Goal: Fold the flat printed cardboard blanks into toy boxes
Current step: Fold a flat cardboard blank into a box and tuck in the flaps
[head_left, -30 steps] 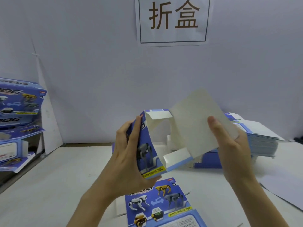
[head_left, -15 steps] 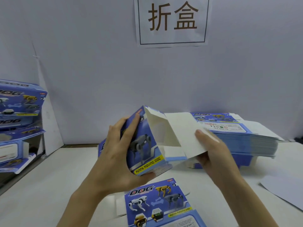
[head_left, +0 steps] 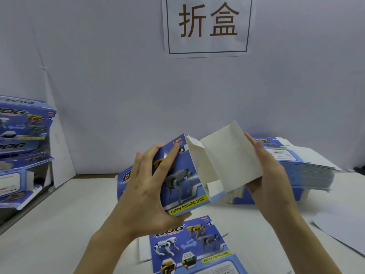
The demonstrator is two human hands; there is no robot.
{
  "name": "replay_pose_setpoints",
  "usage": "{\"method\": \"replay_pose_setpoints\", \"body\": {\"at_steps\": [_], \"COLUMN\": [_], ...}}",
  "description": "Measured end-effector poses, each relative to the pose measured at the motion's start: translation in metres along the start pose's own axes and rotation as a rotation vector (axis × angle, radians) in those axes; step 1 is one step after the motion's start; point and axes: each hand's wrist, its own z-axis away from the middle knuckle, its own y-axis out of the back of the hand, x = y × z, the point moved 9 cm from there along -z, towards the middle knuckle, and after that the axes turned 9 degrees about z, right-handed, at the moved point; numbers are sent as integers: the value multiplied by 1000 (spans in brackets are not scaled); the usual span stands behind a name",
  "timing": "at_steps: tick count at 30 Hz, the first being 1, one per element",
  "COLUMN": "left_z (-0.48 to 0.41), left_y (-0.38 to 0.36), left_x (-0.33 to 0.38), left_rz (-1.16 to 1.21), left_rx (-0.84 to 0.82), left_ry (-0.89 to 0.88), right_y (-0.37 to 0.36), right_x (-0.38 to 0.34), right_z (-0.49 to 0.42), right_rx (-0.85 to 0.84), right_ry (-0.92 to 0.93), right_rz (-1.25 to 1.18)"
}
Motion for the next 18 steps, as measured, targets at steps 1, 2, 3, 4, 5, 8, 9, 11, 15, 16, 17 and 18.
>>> {"method": "replay_pose_setpoints", "body": {"at_steps": [1,2,3,4,5,8,9,11,15,16,17,18], "left_z": [0,-1,-1,-1,-2,-2,-2,-2,-3,-3,-3,-2], "left_y": [0,-1,-1,-2,-4,-4,-4,-2,-2,-3,-3,-4], "left_x": [0,2,4,7,11,17,17,16,15,13,12,11], "left_rz": [-29,-50,-63,-79,-105,-152,-145,-131,-153,-141,-123,-111], "left_rx": [-1,0,1,5,14,49,57,65,44,31,18,9], "left_ry": [-8,-26,-45,-67,-95,-140,-138,-134,-124,-112,-99,-89], "right_y": [-7,-12,-15,-14,-13,-10,-10,-8,0,-3,-4,-4], "right_x": [3,3,5,8,11,16,16,17,20,18,14,10], "right_z": [0,1,2,2,3,2,2,1,2,2,3,4], "right_rx": [-77,-132,-160,-161,-144,-162,-187,-175,-63,-78,-89,-76], "right_ry": [-92,-149,-179,-196,-214,-226,-226,-213,-207,-190,-171,-161], "right_rz": [-156,-253,-269,-231,-183,-98,-65,60,181,198,192,161]}}
